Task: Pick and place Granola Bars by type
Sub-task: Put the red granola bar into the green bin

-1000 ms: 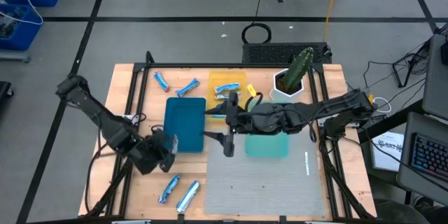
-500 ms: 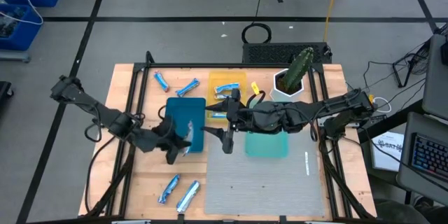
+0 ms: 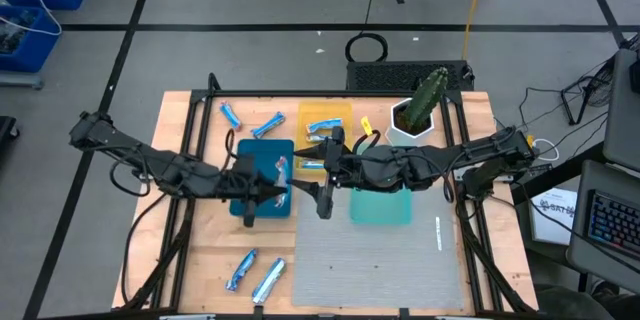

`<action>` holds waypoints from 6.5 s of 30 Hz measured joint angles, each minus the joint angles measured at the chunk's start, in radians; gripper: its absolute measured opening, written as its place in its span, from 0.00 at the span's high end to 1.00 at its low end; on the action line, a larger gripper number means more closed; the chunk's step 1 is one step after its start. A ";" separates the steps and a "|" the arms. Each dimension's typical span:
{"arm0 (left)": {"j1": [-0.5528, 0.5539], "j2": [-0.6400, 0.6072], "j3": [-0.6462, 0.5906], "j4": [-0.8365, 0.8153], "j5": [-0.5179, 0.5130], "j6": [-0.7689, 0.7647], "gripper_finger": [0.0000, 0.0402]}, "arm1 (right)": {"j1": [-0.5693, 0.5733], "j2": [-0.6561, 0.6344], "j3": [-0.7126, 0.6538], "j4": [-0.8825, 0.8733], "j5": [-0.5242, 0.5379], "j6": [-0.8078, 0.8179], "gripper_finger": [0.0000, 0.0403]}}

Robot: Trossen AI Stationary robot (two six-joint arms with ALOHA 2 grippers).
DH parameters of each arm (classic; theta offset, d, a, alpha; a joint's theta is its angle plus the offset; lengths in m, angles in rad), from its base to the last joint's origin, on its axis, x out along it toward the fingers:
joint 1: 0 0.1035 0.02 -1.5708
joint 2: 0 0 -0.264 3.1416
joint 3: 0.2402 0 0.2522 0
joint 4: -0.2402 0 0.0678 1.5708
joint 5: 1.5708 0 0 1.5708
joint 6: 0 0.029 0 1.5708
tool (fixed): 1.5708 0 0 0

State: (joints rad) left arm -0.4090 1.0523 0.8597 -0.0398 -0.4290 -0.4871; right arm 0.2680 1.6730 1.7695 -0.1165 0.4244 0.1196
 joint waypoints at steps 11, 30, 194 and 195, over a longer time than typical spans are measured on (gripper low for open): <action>0.028 0.000 0.018 0.153 0.014 0.258 0.97 | -0.014 0.000 0.000 0.000 0.026 0.000 0.30; 0.126 0.092 0.245 0.019 0.088 0.504 0.97 | -0.031 0.001 0.000 0.036 0.019 0.000 0.32; 0.684 0.183 0.283 -1.197 -0.286 -0.825 0.02 | -0.135 -0.323 -0.544 -0.185 -0.271 -0.008 0.47; 0.702 0.190 0.283 -1.198 -0.290 -0.823 0.02 | -0.135 -0.323 -0.544 -0.185 -0.271 -0.008 0.47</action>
State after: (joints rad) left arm 0.2927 1.2424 1.1423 -1.2375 -0.7192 -1.3097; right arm 0.1331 1.3495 1.2259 -0.3011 0.1532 0.1120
